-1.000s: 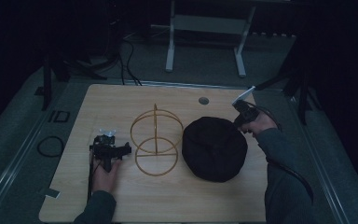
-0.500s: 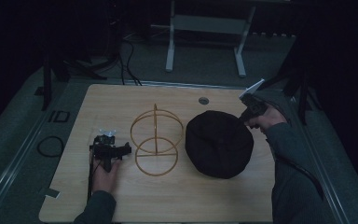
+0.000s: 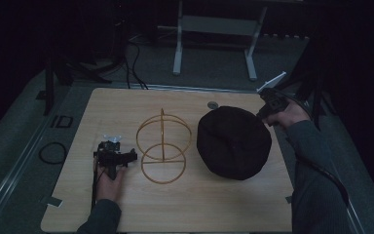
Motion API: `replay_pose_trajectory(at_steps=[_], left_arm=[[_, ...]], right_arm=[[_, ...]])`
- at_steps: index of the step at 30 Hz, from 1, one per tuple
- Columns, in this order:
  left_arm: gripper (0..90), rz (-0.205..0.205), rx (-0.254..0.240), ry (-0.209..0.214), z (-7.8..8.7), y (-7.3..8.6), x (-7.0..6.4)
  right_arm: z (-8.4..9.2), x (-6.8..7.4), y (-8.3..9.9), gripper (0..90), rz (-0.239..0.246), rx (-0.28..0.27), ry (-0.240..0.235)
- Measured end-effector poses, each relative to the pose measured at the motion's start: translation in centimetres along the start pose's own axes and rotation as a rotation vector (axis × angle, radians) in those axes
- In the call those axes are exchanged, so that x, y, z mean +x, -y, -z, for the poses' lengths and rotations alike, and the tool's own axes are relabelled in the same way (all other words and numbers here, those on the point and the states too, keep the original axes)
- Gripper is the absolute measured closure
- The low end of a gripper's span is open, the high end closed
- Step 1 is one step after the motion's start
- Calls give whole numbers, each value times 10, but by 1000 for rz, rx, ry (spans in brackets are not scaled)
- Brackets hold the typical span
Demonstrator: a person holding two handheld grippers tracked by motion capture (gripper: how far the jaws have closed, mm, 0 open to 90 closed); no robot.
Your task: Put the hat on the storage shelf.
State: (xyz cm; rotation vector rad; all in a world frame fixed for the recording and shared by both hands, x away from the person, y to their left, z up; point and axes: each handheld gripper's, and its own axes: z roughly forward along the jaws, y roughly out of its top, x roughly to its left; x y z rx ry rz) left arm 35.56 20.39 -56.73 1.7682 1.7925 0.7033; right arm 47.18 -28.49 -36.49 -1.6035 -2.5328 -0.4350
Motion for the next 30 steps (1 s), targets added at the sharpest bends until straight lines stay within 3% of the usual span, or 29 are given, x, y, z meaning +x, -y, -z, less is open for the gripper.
replay_pose_trajectory(at_steps=[8, 13, 25, 30], left_arm=[[12, 0, 1, 0, 0, 0, 0], [12, -1, 1, 0, 0, 0, 0], [12, -1, 1, 0, 0, 0, 0], [12, -1, 0, 0, 0, 0, 0]], right_arm=[[17, 5, -1, 783, -9, -58, -57], [23, 5, -1, 782, -14, -60, -78], [37, 7, 2, 782, -14, -68, -85], [46, 11, 1, 783, -12, -96, -78]])
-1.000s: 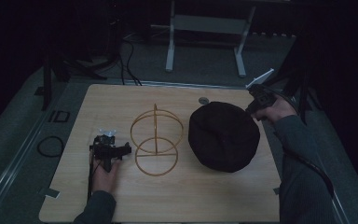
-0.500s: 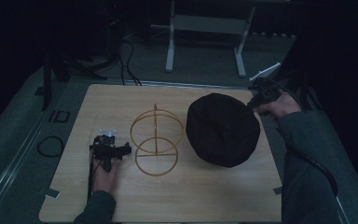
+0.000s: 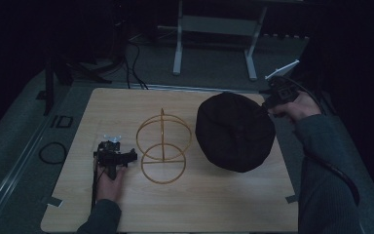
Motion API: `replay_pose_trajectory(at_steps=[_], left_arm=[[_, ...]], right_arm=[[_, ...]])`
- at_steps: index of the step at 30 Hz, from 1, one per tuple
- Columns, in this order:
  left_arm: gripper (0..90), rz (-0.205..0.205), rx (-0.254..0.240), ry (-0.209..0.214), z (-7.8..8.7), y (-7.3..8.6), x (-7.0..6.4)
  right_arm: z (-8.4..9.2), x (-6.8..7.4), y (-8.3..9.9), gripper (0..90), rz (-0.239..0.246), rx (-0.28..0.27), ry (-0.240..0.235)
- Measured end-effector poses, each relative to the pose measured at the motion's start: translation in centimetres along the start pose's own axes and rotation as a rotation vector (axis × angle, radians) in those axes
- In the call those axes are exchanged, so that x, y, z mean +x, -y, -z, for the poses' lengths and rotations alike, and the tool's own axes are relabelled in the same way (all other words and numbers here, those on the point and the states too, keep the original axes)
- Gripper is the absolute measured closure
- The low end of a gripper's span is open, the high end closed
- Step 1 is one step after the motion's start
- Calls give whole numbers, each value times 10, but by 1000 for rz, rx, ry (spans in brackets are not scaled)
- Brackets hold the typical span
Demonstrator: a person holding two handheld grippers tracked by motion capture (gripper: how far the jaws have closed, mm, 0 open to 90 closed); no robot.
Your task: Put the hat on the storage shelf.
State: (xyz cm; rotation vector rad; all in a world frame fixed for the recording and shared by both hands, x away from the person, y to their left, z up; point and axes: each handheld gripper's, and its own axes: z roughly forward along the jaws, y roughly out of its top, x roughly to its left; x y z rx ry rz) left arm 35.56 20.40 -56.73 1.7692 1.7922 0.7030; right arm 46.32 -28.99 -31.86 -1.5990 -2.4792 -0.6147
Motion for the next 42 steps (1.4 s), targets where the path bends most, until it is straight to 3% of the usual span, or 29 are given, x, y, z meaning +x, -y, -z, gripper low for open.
replay_pose_trajectory(at_steps=[14, 20, 26, 42], left_arm=[[12, 0, 0, 0, 0, 0, 0], [12, 0, 0, 0, 0, 0, 0], [12, 0, 0, 0, 0, 0, 0], [12, 0, 0, 0, 0, 0, 0]], right_arm=[[15, 13, -7, 782, -2, -25, 13], [19, 19, -10, 782, 7, -38, -14], [25, 28, -15, 781, 16, -34, -3], [38, 51, -24, 781, 51, -78, -35]])
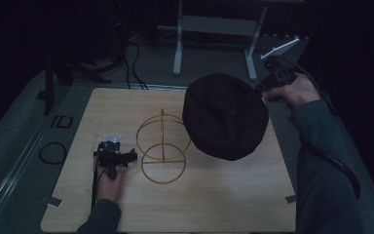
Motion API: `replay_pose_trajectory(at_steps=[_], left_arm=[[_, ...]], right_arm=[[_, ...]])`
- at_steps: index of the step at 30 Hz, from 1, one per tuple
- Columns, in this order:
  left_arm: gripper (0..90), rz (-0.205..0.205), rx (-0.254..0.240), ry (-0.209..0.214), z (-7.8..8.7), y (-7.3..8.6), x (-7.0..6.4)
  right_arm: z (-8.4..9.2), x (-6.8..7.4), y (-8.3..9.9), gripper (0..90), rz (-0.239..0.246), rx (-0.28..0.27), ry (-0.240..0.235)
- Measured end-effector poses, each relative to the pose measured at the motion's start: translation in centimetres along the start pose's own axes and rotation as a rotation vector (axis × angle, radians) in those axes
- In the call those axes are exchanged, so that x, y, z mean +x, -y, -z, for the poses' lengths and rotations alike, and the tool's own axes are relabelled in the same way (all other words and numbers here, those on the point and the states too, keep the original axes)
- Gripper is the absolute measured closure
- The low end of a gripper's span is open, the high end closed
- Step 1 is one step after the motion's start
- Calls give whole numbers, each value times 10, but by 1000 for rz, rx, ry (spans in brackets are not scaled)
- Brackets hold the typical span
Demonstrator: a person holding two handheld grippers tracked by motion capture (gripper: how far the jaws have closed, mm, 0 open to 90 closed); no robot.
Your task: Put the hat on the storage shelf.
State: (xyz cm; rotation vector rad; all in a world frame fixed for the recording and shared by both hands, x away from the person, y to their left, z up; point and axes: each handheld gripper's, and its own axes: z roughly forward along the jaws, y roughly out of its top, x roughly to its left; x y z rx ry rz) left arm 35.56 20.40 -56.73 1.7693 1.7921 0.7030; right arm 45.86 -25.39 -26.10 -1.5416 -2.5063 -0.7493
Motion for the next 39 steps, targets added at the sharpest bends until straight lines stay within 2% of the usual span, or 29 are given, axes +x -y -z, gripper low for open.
replay_pose_trajectory(at_steps=[18, 24, 39], left_arm=[[12, -3, 3, 0, 0, 0, 0], [12, -1, 0, 0, 0, 0, 0], [12, 0, 0, 0, 0, 0, 0]], right_arm=[[-6, 34, -16, 781, 46, -6, -51], [-9, 48, -22, 780, 69, -5, -35], [-26, 83, -38, 779, 114, 3, -57]])
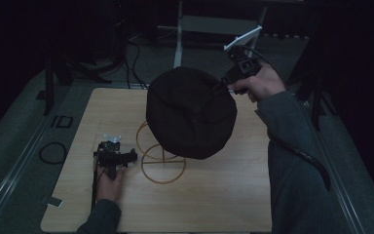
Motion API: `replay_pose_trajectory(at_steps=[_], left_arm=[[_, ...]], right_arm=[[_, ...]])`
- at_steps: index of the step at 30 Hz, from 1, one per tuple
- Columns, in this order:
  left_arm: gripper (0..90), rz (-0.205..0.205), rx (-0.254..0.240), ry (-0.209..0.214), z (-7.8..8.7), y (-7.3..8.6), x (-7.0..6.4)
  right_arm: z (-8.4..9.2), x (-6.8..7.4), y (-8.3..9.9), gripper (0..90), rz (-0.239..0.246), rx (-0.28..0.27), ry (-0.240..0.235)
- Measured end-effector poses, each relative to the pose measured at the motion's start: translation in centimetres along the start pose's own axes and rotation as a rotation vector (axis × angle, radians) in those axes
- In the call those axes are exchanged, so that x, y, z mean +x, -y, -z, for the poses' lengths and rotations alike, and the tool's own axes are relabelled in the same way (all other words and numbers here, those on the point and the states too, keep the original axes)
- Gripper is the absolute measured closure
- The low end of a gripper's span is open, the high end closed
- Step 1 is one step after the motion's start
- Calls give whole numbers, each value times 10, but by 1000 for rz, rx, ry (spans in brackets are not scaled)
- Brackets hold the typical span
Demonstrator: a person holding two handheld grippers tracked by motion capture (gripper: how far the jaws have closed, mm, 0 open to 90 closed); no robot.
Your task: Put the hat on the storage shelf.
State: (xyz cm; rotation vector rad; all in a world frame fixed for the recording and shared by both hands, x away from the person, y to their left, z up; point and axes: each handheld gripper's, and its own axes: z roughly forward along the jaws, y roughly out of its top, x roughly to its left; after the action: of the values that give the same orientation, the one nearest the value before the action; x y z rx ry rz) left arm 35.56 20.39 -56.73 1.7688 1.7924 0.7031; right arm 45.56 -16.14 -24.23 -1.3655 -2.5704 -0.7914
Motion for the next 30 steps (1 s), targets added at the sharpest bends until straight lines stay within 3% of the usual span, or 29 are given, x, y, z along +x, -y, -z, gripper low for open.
replay_pose_trajectory(at_steps=[19, 30], left_arm=[[12, 2, -2, 0, 0, 0, 0], [12, 4, -4, 0, 0, 0, 0]], right_arm=[[-24, 28, -16, 775, 28, 10, -3], [-36, 44, -19, 769, 64, 35, 28]])
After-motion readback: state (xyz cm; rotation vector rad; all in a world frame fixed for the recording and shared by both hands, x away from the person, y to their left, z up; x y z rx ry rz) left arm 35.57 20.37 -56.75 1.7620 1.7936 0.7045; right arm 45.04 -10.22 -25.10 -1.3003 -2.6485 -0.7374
